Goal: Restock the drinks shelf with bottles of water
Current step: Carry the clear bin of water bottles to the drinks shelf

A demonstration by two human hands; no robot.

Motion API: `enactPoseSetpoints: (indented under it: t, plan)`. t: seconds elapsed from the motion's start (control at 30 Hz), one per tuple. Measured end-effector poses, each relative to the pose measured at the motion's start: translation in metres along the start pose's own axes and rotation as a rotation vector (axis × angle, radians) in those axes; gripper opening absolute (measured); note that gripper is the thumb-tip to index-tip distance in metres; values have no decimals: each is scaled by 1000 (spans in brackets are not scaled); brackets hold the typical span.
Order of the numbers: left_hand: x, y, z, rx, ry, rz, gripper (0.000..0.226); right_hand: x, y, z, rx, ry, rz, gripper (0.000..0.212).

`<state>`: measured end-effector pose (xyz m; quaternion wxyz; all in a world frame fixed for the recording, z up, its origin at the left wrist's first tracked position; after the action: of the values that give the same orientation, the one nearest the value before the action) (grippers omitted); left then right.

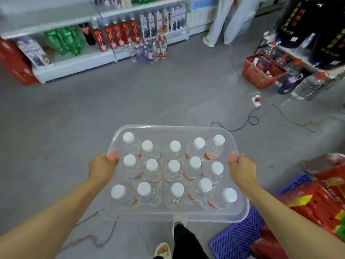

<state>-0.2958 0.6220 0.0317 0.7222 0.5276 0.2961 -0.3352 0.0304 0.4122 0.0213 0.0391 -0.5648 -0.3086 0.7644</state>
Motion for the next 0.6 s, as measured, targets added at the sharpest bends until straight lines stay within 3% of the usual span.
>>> enactPoseSetpoints:
  t: [0.23,0.6]
  plan:
    - [-1,45,-70,-85,39,9,36,21,-77,-94,-101,-73,-10,32]
    - [7,135,-244,-80,57,72,36,74,-217,-237,-158,-13,1,22]
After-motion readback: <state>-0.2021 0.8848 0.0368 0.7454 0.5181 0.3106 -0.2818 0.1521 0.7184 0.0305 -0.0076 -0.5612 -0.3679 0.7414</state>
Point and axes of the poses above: each hand's wrist, its own z-axis away from the middle knuckle, its own x-axis out of the palm, y = z × x, the point moved 1 cm from there along -z, towards the middle knuckle, and after that the axes turned 6 degrees about y, right-handed, at the moved point
